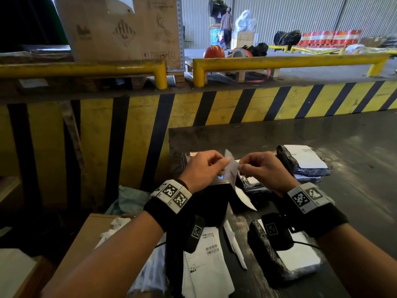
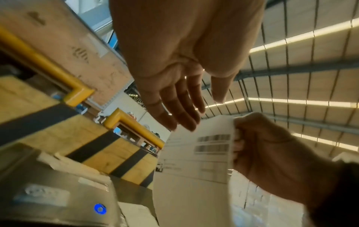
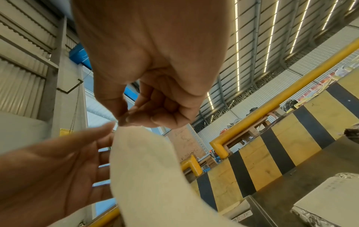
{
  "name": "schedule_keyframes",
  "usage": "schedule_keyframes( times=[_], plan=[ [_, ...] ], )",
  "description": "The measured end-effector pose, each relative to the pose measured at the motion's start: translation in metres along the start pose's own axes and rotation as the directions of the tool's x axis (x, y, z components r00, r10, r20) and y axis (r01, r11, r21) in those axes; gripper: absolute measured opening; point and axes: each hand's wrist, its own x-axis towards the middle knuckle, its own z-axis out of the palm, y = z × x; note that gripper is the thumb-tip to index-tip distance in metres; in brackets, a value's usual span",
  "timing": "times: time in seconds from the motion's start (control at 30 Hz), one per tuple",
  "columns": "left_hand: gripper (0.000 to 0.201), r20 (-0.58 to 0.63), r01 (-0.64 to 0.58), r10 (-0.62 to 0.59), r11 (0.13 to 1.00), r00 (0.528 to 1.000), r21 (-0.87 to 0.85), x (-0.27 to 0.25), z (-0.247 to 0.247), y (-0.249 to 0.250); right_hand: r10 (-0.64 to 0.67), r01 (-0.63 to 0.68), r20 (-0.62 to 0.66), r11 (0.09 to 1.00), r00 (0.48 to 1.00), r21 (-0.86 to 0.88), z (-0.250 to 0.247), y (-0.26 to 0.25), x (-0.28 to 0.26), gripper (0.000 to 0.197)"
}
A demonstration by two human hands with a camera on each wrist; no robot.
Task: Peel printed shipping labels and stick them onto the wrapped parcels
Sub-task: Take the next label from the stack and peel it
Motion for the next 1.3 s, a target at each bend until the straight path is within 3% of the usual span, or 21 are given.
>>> schedule_keyframes(
  times=[0.13, 0.4, 0.57, 0.7, 0.87, 1.17, 1.3],
  plan=[
    [0.026, 0.136, 0.114, -0.090, 0.977, 0.987, -0.180, -0.005, 0.010, 0.007, -0.057, 0.057, 0.007, 0.995, 0.998, -0.084, 0.012, -0.003, 0.000, 0.022],
    [0.019, 0.114, 0.176, -0.145, 0.924, 0.983, -0.338, -0.017, 0.007, 0.001, -0.029, 0.031, 0.034, 0.999, 0.999, -0.035, 0.017, 0.009, -0.007, 0.018],
    [0.018, 0.014, 0.150, -0.154, 0.935, 0.988, -0.321, -0.019, 0.006, -0.001, 0.039, -0.038, -0.050, 0.999, 0.998, 0.029, 0.015, 0.013, -0.011, 0.019],
    [0.017, -0.021, 0.104, -0.117, 0.943, 0.993, -0.317, -0.018, 0.004, -0.002, 0.026, -0.014, -0.080, 0.989, 0.996, 0.150, 0.027, 0.006, -0.015, 0.004],
    [0.016, -0.103, 0.037, -0.064, 0.969, 0.993, -0.243, -0.018, 0.000, -0.010, 0.036, -0.008, -0.135, 0.980, 0.990, 0.198, 0.038, 0.007, -0.012, 0.008],
    [0.021, -0.243, 0.075, -0.063, 0.996, 0.968, 0.042, -0.031, -0.026, -0.048, 0.148, -0.112, -0.257, 0.982, 0.955, 0.153, 0.029, 0.042, -0.020, 0.009],
    [0.019, -0.293, 0.120, -0.092, 0.990, 0.952, 0.078, -0.039, -0.036, -0.066, 0.223, -0.156, -0.329, 0.963, 0.918, 0.218, 0.019, 0.066, -0.033, 0.009]
  ],
)
